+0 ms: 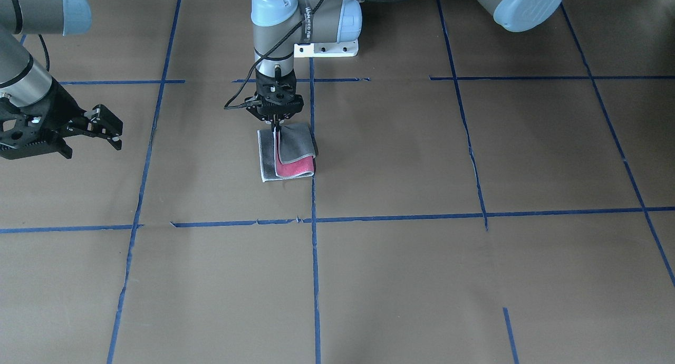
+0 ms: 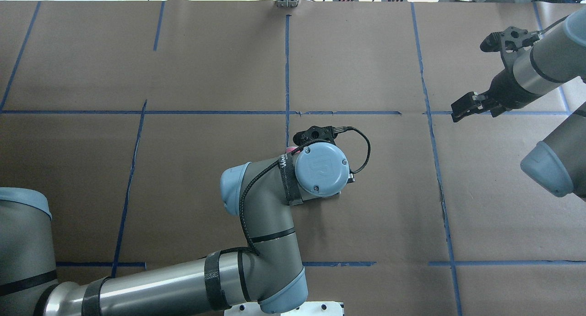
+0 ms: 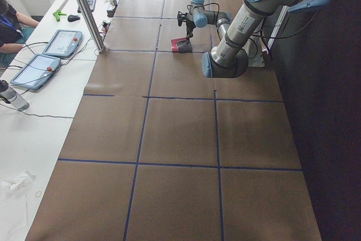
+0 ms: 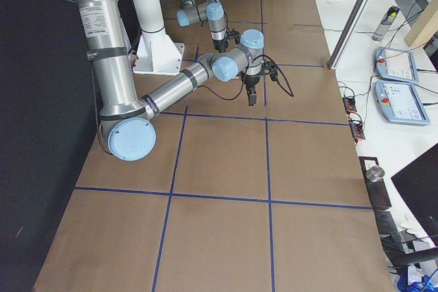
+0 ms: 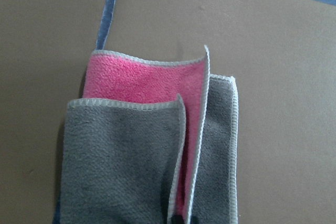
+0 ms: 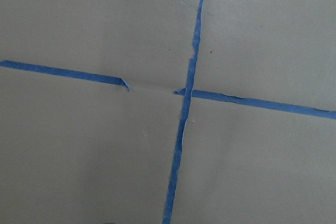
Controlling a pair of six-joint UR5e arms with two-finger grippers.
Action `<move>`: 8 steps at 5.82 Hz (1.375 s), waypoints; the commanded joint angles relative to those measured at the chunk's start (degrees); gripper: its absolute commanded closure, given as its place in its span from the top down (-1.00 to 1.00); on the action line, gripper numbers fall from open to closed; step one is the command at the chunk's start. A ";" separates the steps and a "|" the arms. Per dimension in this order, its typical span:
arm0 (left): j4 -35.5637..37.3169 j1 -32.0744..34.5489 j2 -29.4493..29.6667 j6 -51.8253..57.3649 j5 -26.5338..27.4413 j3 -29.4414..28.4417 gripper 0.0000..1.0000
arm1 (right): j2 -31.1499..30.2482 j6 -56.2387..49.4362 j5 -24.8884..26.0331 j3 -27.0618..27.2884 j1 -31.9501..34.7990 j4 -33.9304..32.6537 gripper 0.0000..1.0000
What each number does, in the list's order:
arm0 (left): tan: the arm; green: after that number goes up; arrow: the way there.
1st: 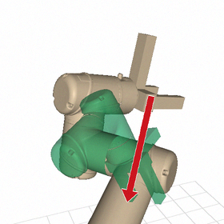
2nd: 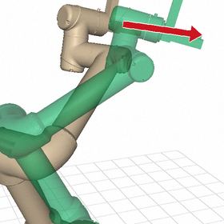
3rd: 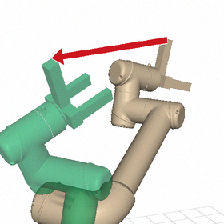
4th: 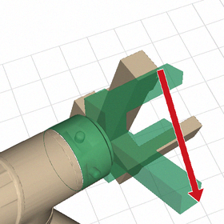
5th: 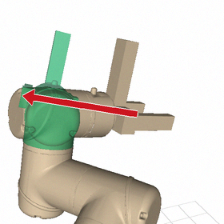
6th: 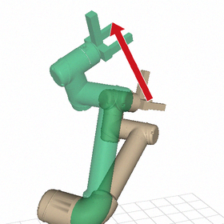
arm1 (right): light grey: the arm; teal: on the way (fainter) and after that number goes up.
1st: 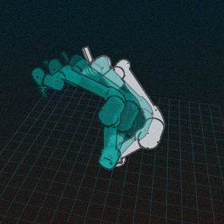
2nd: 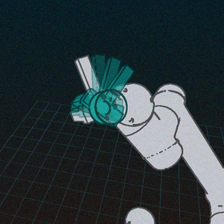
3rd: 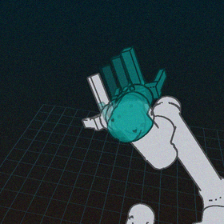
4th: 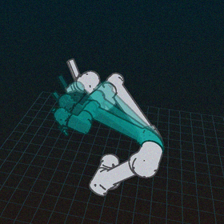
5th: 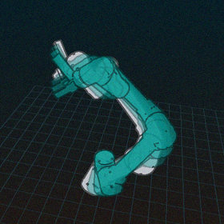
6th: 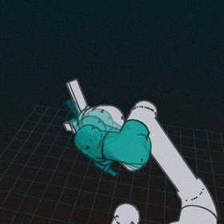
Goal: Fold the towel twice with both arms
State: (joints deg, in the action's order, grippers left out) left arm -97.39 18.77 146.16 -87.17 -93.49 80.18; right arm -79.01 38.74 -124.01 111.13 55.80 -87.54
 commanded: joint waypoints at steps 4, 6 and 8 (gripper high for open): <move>19.02 15.81 -17.32 29.85 -17.75 25.54 1.00 | -3.24 -5.38 -0.61 -0.22 3.33 -0.44 1.00; 20.31 27.40 -34.63 51.81 -24.68 36.85 1.00 | -10.25 -24.40 -2.18 -0.48 13.14 -1.75 1.00; 20.22 44.60 -48.36 78.76 -31.46 37.33 1.00 | -16.24 -43.57 -4.48 -0.74 25.44 -7.18 1.00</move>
State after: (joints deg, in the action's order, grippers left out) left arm -77.31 54.87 104.22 -21.72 -121.80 117.24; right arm -92.40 4.47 -127.81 110.58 75.28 -92.14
